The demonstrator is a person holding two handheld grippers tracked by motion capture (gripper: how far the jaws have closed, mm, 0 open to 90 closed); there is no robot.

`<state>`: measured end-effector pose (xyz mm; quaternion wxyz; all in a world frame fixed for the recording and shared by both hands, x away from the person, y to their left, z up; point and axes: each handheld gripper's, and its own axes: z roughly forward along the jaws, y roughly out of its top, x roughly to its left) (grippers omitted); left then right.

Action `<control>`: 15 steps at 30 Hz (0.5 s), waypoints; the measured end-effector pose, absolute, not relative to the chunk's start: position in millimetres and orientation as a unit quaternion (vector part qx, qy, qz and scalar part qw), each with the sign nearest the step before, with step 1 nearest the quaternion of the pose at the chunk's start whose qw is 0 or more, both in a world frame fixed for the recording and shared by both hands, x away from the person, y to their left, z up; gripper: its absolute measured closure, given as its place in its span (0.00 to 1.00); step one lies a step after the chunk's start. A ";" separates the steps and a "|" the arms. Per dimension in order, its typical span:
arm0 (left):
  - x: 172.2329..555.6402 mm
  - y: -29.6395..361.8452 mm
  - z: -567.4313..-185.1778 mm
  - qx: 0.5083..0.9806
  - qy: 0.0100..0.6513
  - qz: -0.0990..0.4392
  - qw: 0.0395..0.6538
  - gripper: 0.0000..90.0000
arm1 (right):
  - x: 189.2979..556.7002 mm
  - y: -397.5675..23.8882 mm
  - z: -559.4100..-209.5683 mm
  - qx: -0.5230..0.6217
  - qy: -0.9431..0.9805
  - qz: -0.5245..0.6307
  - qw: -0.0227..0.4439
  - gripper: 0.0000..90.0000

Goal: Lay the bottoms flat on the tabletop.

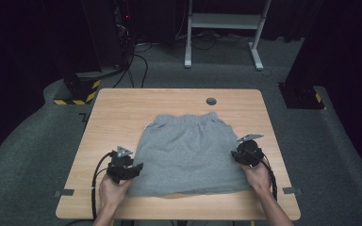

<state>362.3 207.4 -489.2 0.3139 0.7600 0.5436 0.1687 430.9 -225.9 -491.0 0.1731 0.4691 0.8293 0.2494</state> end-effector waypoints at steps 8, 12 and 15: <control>390.0 208.2 -502.5 0.788 0.527 0.189 0.255 0.93 | 417.2 -234.3 -496.9 0.433 0.857 0.239 0.142 0.99; 419.1 207.3 -493.8 0.795 0.509 0.205 0.259 0.72 | 429.7 -235.7 -488.9 0.438 0.842 0.279 0.148 0.90; 453.8 199.8 -483.5 0.781 0.518 0.199 0.286 0.62 | 466.5 -232.3 -481.9 0.477 0.807 0.314 0.153 0.79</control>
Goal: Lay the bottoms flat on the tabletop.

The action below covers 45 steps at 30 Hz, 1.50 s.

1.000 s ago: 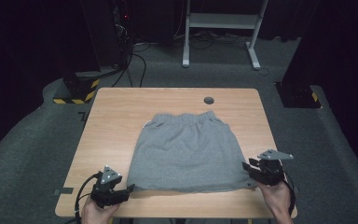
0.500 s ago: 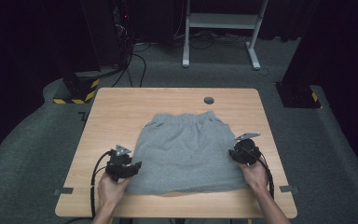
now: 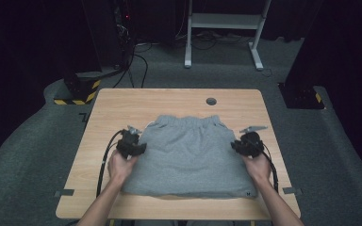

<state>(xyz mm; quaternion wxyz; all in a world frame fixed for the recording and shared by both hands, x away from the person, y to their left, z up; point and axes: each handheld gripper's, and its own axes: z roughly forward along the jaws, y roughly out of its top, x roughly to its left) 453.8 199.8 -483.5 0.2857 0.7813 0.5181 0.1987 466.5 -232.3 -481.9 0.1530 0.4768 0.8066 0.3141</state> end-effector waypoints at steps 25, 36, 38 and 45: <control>524.2 179.6 -481.8 0.770 0.528 0.246 0.260 0.96 | 531.6 -206.0 -478.1 0.478 0.801 0.287 0.219 0.97; 499.1 175.5 -464.6 0.770 0.500 0.257 0.301 0.56 | 515.6 -201.8 -468.4 0.489 0.787 0.308 0.215 0.70; 478.3 172.3 -459.2 0.784 0.482 0.243 0.306 0.54 | 492.9 -191.9 -458.6 0.453 0.803 0.327 0.208 0.69; 381.4 176.7 -473.7 0.819 0.444 0.194 0.308 0.56 | 404.4 -173.1 -463.8 0.385 0.844 0.341 0.151 0.73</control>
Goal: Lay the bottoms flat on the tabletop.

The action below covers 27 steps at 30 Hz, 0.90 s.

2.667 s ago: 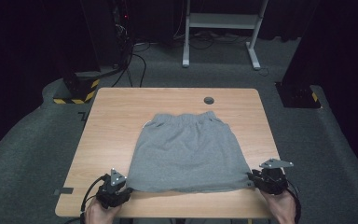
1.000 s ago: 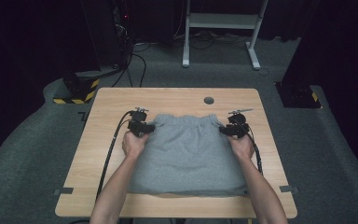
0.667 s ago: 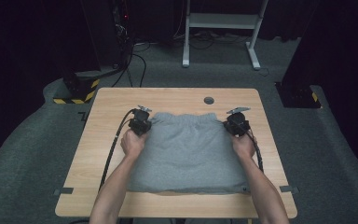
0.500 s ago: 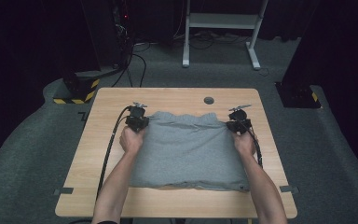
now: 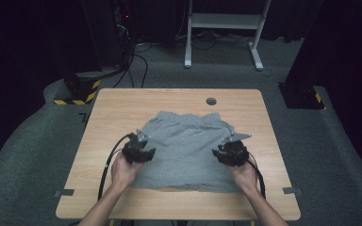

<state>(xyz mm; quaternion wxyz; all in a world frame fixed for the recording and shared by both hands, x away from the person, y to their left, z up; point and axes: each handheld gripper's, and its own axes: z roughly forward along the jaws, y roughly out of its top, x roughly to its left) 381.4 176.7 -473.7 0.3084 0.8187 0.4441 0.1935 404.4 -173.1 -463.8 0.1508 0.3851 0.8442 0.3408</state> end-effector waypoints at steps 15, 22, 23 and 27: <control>370.4 164.1 -504.5 0.832 0.452 0.140 0.291 0.98 | 389.2 -151.9 -497.8 0.325 0.901 0.262 0.115 1.00; 390.0 157.0 -506.0 0.820 0.466 0.136 0.303 0.93 | 426.8 -161.8 -498.7 0.363 0.890 0.243 0.133 1.00; 389.3 154.6 -504.2 0.823 0.464 0.135 0.298 0.88 | 430.8 -165.8 -498.7 0.385 0.879 0.255 0.118 0.96; 370.0 157.2 -487.4 0.839 0.436 0.144 0.293 0.74 | 407.6 -174.0 -483.3 0.376 0.875 0.274 0.131 0.81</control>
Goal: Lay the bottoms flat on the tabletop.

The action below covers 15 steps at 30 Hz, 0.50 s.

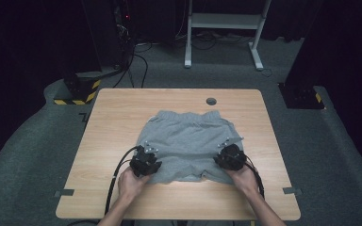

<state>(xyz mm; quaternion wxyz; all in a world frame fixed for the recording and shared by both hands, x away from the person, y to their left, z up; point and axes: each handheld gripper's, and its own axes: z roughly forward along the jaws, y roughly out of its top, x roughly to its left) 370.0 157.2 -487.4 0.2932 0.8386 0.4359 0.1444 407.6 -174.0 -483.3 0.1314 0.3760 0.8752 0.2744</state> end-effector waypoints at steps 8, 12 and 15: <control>342.5 171.7 -498.3 0.819 0.468 0.137 0.302 0.67 | 374.7 -198.9 -495.5 0.399 0.869 0.259 0.136 0.80; 357.1 177.1 -508.5 0.800 0.493 0.143 0.311 0.64 | 390.2 -207.3 -501.1 0.416 0.860 0.261 0.142 0.82; 371.8 174.2 -510.2 0.802 0.487 0.174 0.298 0.64 | 402.0 -208.2 -501.6 0.411 0.860 0.252 0.167 0.82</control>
